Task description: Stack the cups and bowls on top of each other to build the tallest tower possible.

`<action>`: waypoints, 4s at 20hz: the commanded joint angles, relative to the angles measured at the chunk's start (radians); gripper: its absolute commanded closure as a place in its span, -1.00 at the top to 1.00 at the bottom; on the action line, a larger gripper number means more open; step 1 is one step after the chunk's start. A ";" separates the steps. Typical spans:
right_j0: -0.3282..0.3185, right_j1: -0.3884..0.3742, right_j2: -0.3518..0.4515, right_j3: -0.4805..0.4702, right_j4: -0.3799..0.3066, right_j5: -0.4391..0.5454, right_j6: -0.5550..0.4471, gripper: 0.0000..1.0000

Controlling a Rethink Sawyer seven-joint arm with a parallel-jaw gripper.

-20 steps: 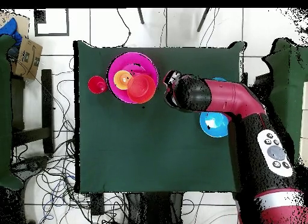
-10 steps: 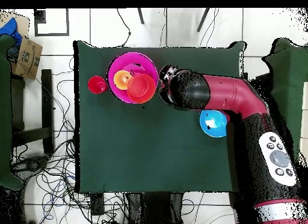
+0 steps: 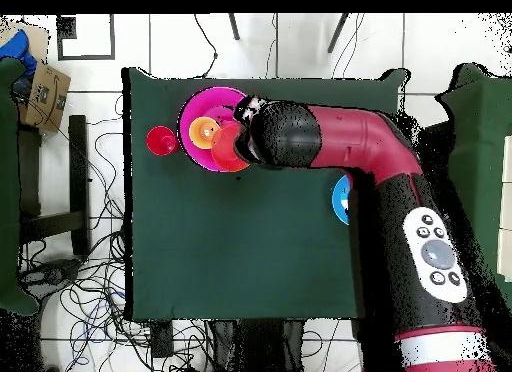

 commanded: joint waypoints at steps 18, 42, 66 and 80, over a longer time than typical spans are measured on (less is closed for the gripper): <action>0.181 0.051 -0.087 -0.139 0.058 0.145 0.085 1.00; 0.163 0.142 -0.100 -0.262 0.019 0.134 -0.036 1.00; 0.194 0.222 -0.143 -0.277 -0.038 0.078 -0.059 1.00; 0.233 0.150 -0.209 -0.218 -0.016 0.122 0.017 -1.00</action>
